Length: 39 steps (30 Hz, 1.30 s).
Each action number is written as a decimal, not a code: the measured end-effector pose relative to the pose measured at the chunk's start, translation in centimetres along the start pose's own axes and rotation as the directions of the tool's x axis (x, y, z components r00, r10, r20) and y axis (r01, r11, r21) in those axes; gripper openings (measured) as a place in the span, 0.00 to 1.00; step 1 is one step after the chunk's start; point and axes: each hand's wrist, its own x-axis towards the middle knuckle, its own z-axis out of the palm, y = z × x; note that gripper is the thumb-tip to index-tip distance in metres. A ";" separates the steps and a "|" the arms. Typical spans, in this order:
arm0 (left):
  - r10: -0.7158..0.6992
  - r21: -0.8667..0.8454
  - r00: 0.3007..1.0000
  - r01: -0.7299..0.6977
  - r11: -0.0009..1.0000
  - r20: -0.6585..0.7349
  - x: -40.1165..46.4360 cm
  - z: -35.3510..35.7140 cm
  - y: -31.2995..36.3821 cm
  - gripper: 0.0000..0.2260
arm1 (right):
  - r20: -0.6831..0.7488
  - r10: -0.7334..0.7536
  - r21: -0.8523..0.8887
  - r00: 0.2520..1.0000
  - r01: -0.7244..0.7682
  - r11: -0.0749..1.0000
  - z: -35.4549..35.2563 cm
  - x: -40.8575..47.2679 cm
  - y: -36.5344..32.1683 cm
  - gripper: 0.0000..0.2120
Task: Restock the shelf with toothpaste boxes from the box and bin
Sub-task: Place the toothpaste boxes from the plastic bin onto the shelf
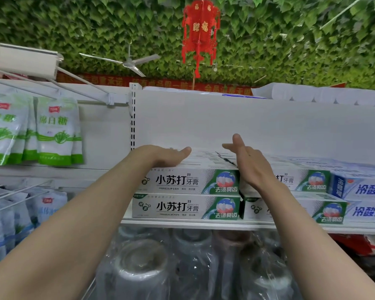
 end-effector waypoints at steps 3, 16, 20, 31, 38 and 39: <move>-0.067 0.032 0.998 0.067 0.997 -0.008 0.2 -0.2 0.8 0.43 | -0.037 0.021 0.021 0.999 -0.020 1.000 -0.4 0.3 0.3 0.34; -0.128 0.078 0.992 0.127 0.989 0.015 0.1 -0.1 2.4 0.39 | -0.043 0.057 0.055 0.997 -0.055 0.997 -0.3 1.1 0.4 0.45; -0.133 0.070 0.991 0.131 0.989 0.022 0.0 -0.1 2.4 0.39 | -0.053 0.063 0.026 0.997 -0.062 0.998 -0.1 0.9 0.4 0.40; -0.062 0.039 0.998 0.062 0.997 -0.006 -0.6 0.4 2.4 0.38 | -0.103 0.033 0.070 0.994 -0.026 0.997 0.4 0.6 0.4 0.41; 0.040 0.034 0.976 -0.033 0.999 -0.215 -0.9 0.9 2.2 0.39 | -0.153 -0.024 0.150 0.988 0.047 0.988 0.2 -0.4 0.5 0.35; 0.068 0.049 0.960 -0.056 0.997 -0.270 -1.1 0.9 2.1 0.39 | -0.157 -0.032 0.153 0.987 0.057 0.987 0.2 -0.7 0.5 0.35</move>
